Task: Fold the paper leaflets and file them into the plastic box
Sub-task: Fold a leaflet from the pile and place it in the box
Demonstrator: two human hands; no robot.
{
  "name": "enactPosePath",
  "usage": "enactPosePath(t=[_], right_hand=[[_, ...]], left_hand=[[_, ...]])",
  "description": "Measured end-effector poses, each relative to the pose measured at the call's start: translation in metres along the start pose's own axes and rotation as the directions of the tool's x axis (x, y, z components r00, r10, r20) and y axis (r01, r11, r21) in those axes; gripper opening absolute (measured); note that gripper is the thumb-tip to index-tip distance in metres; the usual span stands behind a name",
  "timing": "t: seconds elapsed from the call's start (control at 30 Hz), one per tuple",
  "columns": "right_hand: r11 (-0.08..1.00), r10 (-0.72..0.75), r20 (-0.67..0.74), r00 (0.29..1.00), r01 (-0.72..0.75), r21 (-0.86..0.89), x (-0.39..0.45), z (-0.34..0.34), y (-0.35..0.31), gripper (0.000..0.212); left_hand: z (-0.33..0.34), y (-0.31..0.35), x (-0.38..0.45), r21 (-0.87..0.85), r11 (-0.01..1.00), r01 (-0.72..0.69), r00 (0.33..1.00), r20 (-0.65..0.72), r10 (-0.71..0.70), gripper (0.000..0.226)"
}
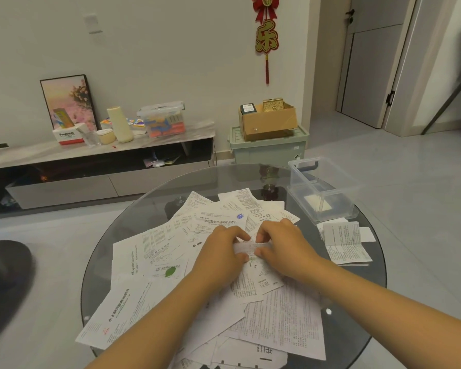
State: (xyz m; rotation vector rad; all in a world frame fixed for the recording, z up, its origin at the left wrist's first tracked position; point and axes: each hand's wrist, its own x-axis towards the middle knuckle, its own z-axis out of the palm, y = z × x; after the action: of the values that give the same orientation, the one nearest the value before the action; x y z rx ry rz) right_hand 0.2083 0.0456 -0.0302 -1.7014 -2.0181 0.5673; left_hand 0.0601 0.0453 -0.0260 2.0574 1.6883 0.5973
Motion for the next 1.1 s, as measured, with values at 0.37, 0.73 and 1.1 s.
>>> enactPosePath(t=[0.37, 0.73, 1.1], right_hand=[[0.989, 0.077, -0.074, 0.994, -0.066, 0.135, -0.010, -0.040, 0.028, 0.007], [0.988, 0.145, -0.062, 0.988, -0.142, 0.053, -0.039, -0.085, 0.078, 0.012], [0.974, 0.198, 0.014, 0.980, -0.195, -0.118, -0.056, -0.102, 0.103, 0.017]], left_hand=[[0.017, 0.038, 0.009, -0.384, 0.921, 0.057, 0.998, -0.003, -0.063, 0.018], [0.058, 0.080, 0.011, -0.347, 0.932, -0.107, 0.990, 0.045, 0.131, 0.032], [0.076, 0.086, 0.030, 0.211, 0.789, -0.577, 0.798, 0.352, 0.489, 0.093]])
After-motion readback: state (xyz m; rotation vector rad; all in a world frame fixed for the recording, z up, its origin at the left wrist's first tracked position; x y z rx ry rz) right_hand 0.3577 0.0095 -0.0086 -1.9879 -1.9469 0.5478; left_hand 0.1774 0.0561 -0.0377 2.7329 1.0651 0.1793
